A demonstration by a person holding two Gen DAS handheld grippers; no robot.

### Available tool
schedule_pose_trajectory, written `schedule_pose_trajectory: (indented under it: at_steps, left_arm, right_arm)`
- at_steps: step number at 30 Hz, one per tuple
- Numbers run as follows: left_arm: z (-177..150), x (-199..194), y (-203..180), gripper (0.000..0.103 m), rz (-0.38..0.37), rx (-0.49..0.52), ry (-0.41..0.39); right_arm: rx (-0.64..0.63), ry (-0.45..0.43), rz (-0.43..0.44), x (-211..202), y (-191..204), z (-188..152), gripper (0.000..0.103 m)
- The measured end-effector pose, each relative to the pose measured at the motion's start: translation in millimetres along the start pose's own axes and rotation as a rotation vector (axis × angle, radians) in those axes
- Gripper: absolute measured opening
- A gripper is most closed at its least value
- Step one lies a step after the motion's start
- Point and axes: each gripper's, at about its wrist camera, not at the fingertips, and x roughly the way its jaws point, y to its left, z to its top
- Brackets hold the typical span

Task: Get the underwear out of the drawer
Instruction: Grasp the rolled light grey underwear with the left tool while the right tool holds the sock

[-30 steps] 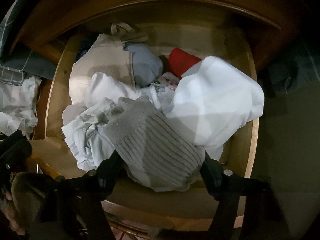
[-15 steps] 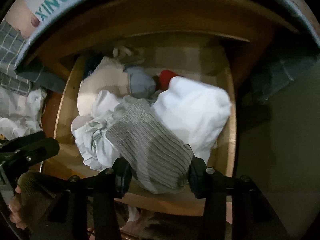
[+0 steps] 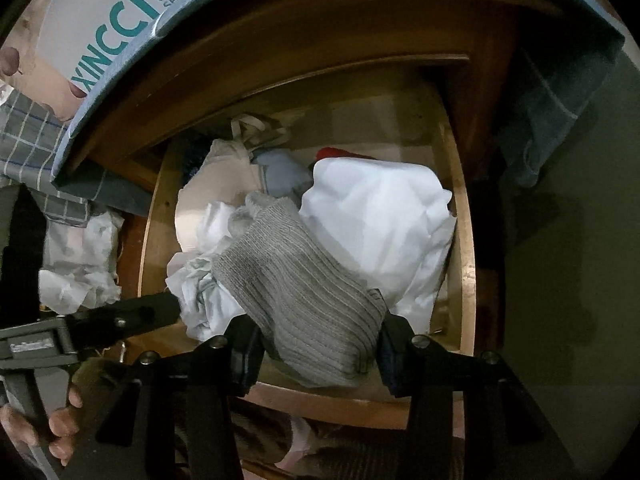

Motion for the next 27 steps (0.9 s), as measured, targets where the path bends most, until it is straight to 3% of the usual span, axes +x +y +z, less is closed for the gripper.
schedule_pose_trajectory:
  at_steps: [2,3,6,22,23,24,25,27]
  left_arm:
    - [0,4,-2,0.080,-0.009,-0.002,0.012]
    - [-1,4,-2,0.071,-0.017,-0.003,0.012]
    - [0,3,-7,0.064,-0.030,0.006,0.004]
    - [16,26,-12,0.064,0.059,0.016,0.020]
    - [16,26,-11,0.056,0.065,0.014,0.015]
    - [16,26,-10,0.039,0.081,0.014,0.010]
    - [16,26,-8,0.033,0.097,0.017,0.008]
    - [17,25,-4,0.028,0.084,-0.001,0.007]
  right_arm:
    - [0.005,0.007,0.008,1,0,0,0.044]
    - [0.004,0.006,0.006,1,0,0,0.044]
    - [-0.003,0.012,0.008,3,2,1,0.044]
    - [0.003,0.024,0.018,7,2,3,0.044]
    - [0.003,0.025,0.017,7,2,3,0.044]
    - [0.003,0.026,0.016,7,2,3,0.044]
    - [0.003,0.026,0.015,7,3,3,0.044]
    - [0.001,0.026,0.023,7,3,3,0.044]
